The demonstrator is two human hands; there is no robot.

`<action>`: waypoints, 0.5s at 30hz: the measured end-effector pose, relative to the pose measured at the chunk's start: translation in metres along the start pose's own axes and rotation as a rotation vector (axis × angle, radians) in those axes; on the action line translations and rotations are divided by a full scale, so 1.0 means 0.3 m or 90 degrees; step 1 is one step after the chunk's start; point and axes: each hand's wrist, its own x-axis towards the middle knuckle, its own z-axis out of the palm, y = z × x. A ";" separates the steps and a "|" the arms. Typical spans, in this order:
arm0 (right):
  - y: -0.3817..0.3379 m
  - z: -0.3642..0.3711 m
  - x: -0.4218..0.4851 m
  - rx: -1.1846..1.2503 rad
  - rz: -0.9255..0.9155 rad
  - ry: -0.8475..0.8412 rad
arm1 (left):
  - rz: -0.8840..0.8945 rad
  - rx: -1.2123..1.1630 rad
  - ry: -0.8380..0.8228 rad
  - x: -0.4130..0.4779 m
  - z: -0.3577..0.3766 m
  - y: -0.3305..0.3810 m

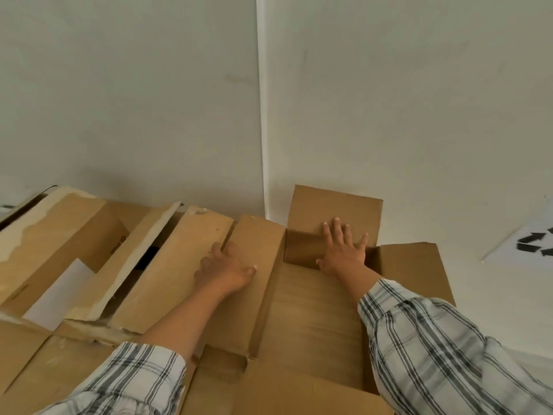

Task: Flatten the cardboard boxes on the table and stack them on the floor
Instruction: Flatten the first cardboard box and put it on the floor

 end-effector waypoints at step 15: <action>-0.207 -0.304 -0.168 0.135 -0.121 0.218 | 0.081 -0.510 -0.161 0.004 -0.248 0.091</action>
